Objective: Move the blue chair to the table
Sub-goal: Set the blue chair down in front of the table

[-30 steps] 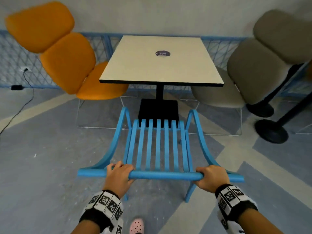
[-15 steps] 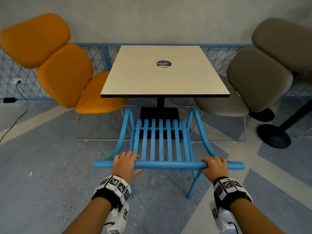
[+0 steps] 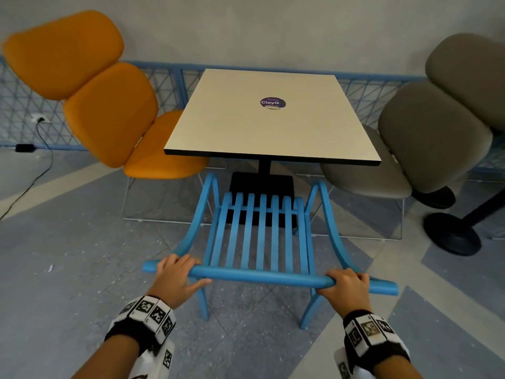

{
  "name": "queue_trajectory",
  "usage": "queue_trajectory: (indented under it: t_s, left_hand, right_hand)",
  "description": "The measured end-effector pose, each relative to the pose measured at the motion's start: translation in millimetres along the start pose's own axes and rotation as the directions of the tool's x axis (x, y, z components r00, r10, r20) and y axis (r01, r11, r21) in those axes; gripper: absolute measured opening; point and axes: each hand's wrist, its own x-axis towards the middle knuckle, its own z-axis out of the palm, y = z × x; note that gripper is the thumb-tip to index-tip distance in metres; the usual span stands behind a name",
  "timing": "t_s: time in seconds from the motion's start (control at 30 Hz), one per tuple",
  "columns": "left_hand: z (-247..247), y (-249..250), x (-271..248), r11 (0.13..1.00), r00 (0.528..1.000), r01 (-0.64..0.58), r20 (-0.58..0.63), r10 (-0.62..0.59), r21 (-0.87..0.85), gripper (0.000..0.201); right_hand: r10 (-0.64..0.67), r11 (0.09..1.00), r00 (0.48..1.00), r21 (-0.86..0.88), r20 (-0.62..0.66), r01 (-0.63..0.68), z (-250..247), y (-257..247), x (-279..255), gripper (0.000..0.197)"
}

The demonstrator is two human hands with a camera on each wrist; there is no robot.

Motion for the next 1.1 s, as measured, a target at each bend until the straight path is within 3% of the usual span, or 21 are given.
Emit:
queue_trajectory:
  t_s: [0.1, 0.27, 0.4, 0.6, 0.67, 0.7, 0.83, 0.9, 1.0, 1.1]
  left_hand:
    - [1, 7, 8, 1.0, 1.0, 0.002, -0.022, -0.002, -0.013, 0.088]
    - [-6, 18, 21, 0.998, 0.996, 0.053, 0.072, -0.051, -0.034, 0.106]
    - [-7, 18, 22, 0.996, 0.995, 0.069, 0.076, -0.065, -0.052, 0.105]
    - [-9, 25, 22, 0.991, 0.989, 0.121, 0.089, -0.116, -0.056, 0.048]
    - [-10, 28, 20, 0.99, 0.989, 0.126, 0.086, -0.121, -0.056, 0.043]
    - [-10, 27, 19, 0.991, 0.99, 0.119, 0.082, -0.115, -0.056, 0.048]
    - [-8, 25, 9, 0.995, 0.994, 0.082, 0.078, -0.077, -0.06, 0.107]
    - [-6, 26, 5, 0.993, 0.992, 0.094, 0.085, -0.088, -0.066, 0.108]
    - [-7, 28, 4, 0.994, 0.993, 0.093, 0.082, -0.089, -0.051, 0.091]
    - [-12, 26, 4, 0.993, 0.989, 0.094, 0.124, -0.086, -0.066, 0.098]
  right_hand:
    - [0.006, 1.0, 1.0, -0.01, 0.011, -0.006, -2, 6, 11, 0.015]
    - [-0.001, 0.999, 0.997, -0.035, 0.072, 0.004, -10, 6, 27, 0.015]
    - [-0.003, 1.0, 0.997, -0.015, 0.073, 0.004, -10, 6, 30, 0.012]
    - [0.013, 1.0, 0.992, -0.021, 0.129, -0.01, -12, 5, 30, 0.013]
    - [0.019, 0.999, 0.991, -0.03, 0.136, -0.015, -14, 5, 29, 0.015]
    - [0.017, 1.0, 0.991, -0.029, 0.132, -0.013, -14, 6, 28, 0.016]
    - [0.001, 0.999, 0.992, -0.038, 0.129, 0.004, -15, 7, 19, 0.021]
    - [-0.001, 0.999, 0.993, -0.046, 0.116, 0.007, -15, 7, 15, 0.019]
    - [0.001, 0.998, 0.992, -0.059, 0.127, 0.006, -17, 8, 14, 0.018]
    - [-0.016, 0.999, 0.987, -0.046, 0.162, 0.024, -18, 9, 14, 0.017]
